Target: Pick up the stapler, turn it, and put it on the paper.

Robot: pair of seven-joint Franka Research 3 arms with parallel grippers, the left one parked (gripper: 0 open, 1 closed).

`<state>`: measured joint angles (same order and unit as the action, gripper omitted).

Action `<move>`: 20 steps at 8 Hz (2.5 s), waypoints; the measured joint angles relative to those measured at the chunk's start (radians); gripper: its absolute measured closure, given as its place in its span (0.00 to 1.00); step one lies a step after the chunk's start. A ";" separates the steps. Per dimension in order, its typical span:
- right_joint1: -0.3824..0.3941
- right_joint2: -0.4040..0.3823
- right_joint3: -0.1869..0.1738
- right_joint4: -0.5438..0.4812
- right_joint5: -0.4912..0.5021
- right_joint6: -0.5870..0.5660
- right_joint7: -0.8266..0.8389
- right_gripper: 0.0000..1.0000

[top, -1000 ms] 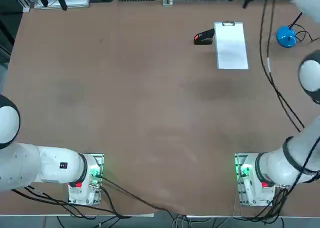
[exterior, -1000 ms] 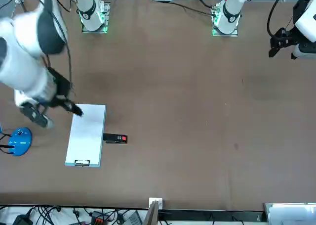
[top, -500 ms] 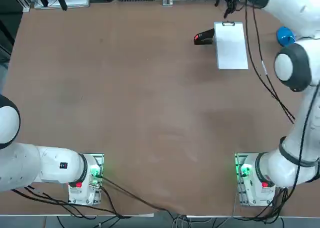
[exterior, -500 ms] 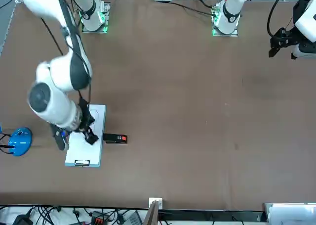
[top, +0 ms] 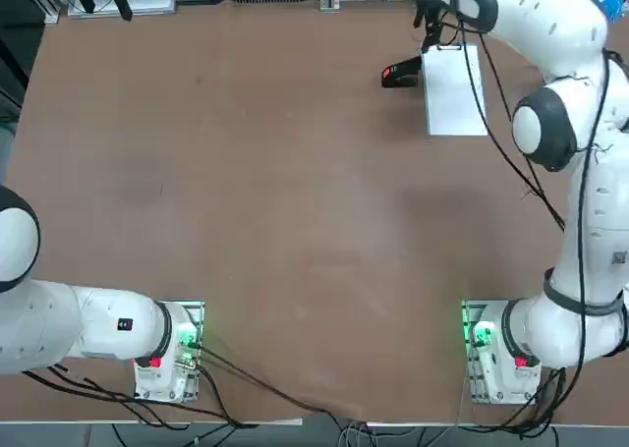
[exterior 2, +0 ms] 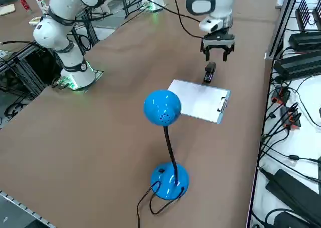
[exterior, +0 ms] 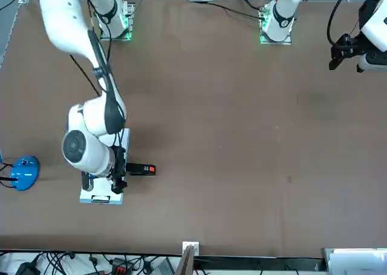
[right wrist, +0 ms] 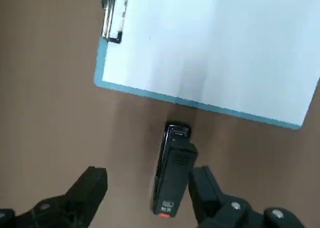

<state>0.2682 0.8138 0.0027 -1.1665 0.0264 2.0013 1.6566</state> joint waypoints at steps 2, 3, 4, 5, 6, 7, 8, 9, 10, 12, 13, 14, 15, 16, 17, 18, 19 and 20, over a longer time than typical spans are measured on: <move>0.011 0.011 0.000 0.003 0.000 0.002 0.074 0.01; 0.018 0.014 0.000 0.003 0.000 0.002 0.089 0.01; 0.026 0.019 0.000 0.003 0.000 0.003 0.096 0.01; 0.035 0.027 0.000 0.003 0.000 0.009 0.098 0.00; 0.041 0.039 0.000 0.003 0.000 0.023 0.102 0.00; 0.044 0.048 0.000 0.003 0.000 0.028 0.105 0.00; 0.047 0.057 0.000 0.004 0.000 0.029 0.107 0.00; 0.050 0.067 0.000 0.004 0.000 0.031 0.108 0.00; 0.053 0.077 0.000 0.004 0.000 0.034 0.109 0.00; 0.064 0.096 0.000 0.004 0.000 0.036 0.111 0.00; 0.066 0.100 0.000 0.003 0.000 0.036 0.112 0.03; 0.066 0.104 0.000 0.004 0.000 0.036 0.112 0.04; 0.066 0.109 0.000 0.003 0.000 0.036 0.112 0.06; 0.066 0.113 -0.001 0.003 0.000 0.036 0.112 0.08; 0.066 0.113 -0.002 0.003 0.000 0.036 0.112 0.10; 0.066 0.113 -0.002 0.003 0.000 0.035 0.112 0.18; 0.066 0.113 -0.002 0.003 -0.005 0.035 0.112 0.26; 0.067 0.113 -0.002 0.004 -0.009 0.035 0.111 0.36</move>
<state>0.3348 0.9265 0.0003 -1.1629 0.0173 2.0362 1.7673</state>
